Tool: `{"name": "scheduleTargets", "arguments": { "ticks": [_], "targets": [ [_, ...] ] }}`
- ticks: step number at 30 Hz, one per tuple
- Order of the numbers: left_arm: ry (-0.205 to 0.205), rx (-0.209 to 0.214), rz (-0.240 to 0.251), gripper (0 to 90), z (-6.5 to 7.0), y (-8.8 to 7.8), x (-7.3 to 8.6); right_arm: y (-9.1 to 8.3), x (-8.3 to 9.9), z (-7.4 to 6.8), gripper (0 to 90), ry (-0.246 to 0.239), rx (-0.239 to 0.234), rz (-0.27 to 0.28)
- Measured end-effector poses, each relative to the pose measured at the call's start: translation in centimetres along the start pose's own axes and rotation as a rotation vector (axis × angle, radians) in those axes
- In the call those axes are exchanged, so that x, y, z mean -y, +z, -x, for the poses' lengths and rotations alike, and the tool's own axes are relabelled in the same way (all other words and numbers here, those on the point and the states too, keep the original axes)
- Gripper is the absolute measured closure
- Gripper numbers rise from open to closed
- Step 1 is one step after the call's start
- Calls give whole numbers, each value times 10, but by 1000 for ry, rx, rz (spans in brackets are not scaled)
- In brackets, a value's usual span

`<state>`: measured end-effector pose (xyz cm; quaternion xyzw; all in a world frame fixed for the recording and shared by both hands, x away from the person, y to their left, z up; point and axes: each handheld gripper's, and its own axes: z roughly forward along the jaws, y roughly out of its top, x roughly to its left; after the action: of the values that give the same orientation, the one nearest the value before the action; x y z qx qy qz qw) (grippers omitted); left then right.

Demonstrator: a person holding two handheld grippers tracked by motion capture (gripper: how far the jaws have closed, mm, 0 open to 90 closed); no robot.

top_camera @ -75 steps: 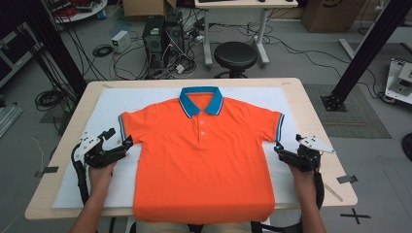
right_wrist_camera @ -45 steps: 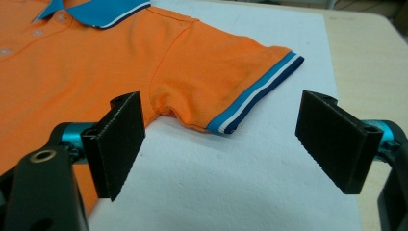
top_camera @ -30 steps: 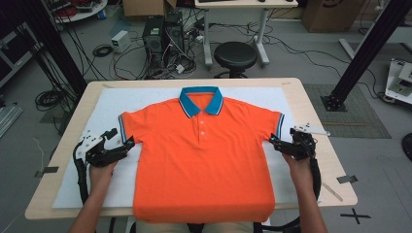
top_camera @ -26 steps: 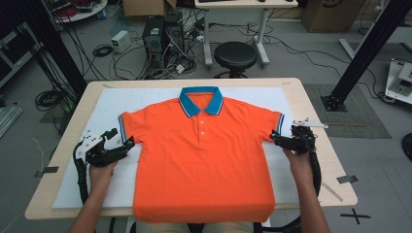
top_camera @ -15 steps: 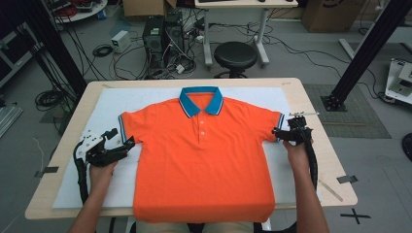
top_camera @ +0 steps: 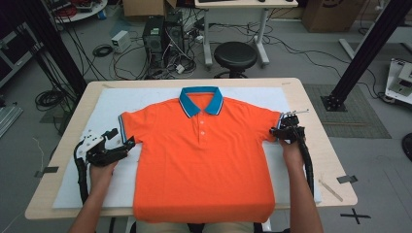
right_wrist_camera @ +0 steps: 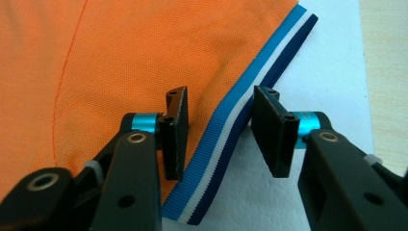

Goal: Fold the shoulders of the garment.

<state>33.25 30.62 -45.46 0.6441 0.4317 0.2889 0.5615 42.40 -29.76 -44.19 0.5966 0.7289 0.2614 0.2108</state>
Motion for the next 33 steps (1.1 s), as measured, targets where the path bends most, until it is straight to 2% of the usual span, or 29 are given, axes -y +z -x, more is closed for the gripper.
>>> {"name": "scheduleTargets", "arguments": {
  "ticks": [3, 7, 9, 10, 13, 14, 16, 17, 18, 20, 21, 22, 24, 25, 26, 28, 29, 33],
  "targets": [
    [-1, 1, -2, 188, 0, 0, 0, -1, -1, -1, 809, -11, -27, -8],
    [-2, 2, -3, 188, -1, 0, 0, -5, -4, -7, 829, -37, -19, 15],
    [-4, 3, -5, 188, -1, 0, 0, -10, -8, -12, 830, -50, -24, 40],
    [-5, 3, -6, 188, -1, 0, 0, -16, -14, -18, 830, -73, -34, 58],
    [-4, 1, -7, 188, -1, 0, 0, -20, -19, -25, 830, -92, -46, 71],
    [-4, 1, -7, 188, -1, 0, 0, -23, -25, -35, 830, -119, -66, 86],
    [-4, 2, -7, 188, -1, 0, 0, -24, -27, -40, 830, -135, -74, 86],
    [-3, 3, -7, 188, -1, 0, 0, -23, -30, -52, 830, -162, -93, 84],
    [-3, 3, -7, 188, -1, 0, 0, -23, -30, -52, 830, -162, -93, 84],
    [-3, 4, -7, 188, -1, 0, 0, -21, -32, -64, 829, -193, -109, 78],
    [-5, 6, -5, 188, -1, 0, 0, -18, -33, -76, 828, -230, -128, 68],
    [-5, 6, -5, 188, -1, 0, 0, -18, -33, -76, 828, -230, -128, 68],
    [-6, 7, -6, 188, -1, 0, 0, -14, -33, -87, 825, -255, -144, 55],
    [-7, 7, -6, 188, -1, 0, 0, -12, -34, -93, 757, -274, -165, 51],
    [-7, 7, -6, 188, -1, 0, 0, -12, -34, -93, 757, -274, -165, 51],
    [-5, 8, -6, 188, -1, 0, 0, -12, -36, -95, 639, -247, -172, 75],
    [-5, 8, -5, 189, -1, 0, 0, -14, -38, -92, 579, -215, -169, 96],
    [-5, 7, -6, 189, -1, 0, 0, -14, -41, -88, 514, -178, -151, 101]
  ]
}}
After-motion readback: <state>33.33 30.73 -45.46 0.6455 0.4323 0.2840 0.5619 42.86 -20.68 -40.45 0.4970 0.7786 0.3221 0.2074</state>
